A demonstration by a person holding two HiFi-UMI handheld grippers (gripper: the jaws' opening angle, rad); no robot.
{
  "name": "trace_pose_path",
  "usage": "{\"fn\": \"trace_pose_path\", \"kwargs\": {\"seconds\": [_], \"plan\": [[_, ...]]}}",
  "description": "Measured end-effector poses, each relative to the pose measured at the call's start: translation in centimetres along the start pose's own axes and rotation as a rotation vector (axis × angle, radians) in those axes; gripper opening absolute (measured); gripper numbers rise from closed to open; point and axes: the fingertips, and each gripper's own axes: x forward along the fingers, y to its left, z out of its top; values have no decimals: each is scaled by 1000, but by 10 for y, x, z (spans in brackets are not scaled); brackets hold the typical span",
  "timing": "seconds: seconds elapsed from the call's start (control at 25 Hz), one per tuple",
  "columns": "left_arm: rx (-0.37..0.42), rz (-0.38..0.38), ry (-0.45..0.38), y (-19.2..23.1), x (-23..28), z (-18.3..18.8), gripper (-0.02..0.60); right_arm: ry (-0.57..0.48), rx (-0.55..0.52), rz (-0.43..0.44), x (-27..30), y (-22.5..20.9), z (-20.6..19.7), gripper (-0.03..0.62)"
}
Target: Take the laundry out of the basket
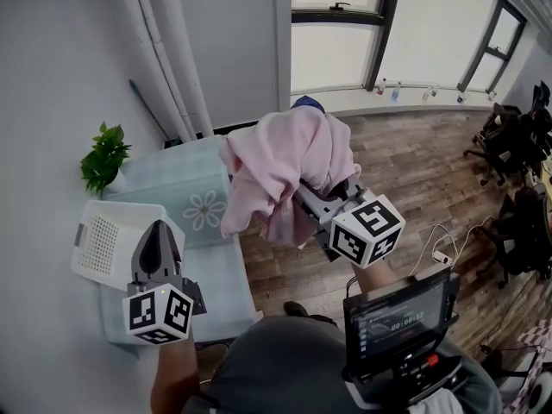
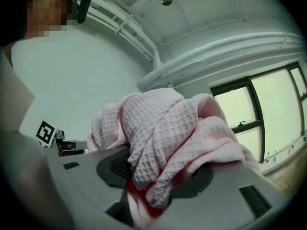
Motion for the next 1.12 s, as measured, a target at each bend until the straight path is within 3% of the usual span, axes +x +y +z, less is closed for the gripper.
{"fn": "trace_pose_path", "kwargs": {"seconds": [0.2,1.12], "plan": [[9,8,8,11,0,-8,9,12,15,-34,4,-3,-16,213],[1,30,23,22,-9,-14,9,17,8,-4,11,9,-25,213]]}}
